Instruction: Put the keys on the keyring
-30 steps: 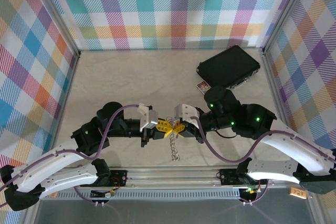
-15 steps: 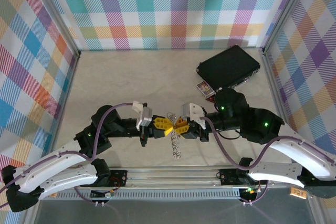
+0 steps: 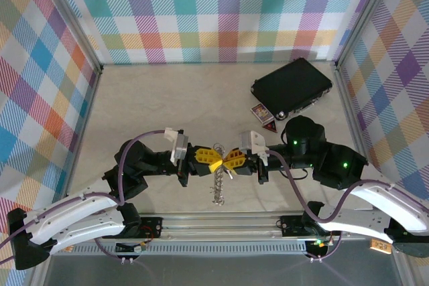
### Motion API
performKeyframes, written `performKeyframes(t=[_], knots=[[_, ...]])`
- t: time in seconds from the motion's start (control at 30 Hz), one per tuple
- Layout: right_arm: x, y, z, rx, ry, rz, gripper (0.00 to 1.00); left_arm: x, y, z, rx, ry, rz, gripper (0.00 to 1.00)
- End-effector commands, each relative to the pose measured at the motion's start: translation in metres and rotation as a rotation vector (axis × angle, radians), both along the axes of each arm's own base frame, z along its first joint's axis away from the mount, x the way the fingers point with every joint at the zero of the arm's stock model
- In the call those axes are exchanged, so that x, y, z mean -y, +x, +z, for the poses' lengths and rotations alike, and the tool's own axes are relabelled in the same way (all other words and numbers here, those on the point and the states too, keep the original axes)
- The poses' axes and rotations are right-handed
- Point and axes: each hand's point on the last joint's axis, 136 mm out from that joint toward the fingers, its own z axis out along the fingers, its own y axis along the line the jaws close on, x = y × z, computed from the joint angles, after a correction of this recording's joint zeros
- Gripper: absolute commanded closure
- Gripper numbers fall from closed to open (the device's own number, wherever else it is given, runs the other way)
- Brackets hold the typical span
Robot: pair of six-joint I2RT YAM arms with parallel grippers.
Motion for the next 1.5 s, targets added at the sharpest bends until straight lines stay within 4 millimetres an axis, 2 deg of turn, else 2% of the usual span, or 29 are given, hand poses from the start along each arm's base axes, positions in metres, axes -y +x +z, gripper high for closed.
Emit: performKeyframes(t=[0.0,0.27,0.3,0.4,0.6,0.83,1.17,1.37,1.47], knots=[[0.000,-0.002,0.006,0.001,0.040,0.009,1.00,-0.007,-0.005,0.019,0.038,-0.081,-0.006,1.00],[0.002,0.007,0.004,0.018,0.015,-0.037,1.00,-0.008,0.001,0.006,0.043,-0.016,0.047,1.00],[0.003,0.008,0.002,0.022,0.000,-0.042,1.00,-0.009,0.004,0.003,0.047,0.004,0.070,0.98],[0.006,0.011,-0.001,0.035,-0.046,-0.061,1.00,-0.012,0.012,-0.007,0.059,0.076,0.137,0.80],[0.010,0.018,-0.014,0.037,-0.173,-0.084,1.00,-0.015,0.017,-0.023,0.068,0.226,0.174,0.75],[0.006,0.016,-0.028,0.014,-0.263,-0.046,1.00,-0.012,0.017,-0.030,0.067,0.304,0.161,0.75],[0.000,0.015,-0.034,-0.005,-0.284,-0.021,1.00,-0.003,0.021,-0.043,0.058,0.352,0.144,0.77],[-0.002,0.015,-0.038,-0.019,-0.295,-0.014,1.00,-0.001,0.022,-0.046,0.064,0.358,0.146,0.85],[-0.003,0.015,-0.039,-0.024,-0.298,-0.012,1.00,0.000,0.022,-0.047,0.062,0.363,0.142,0.93]])
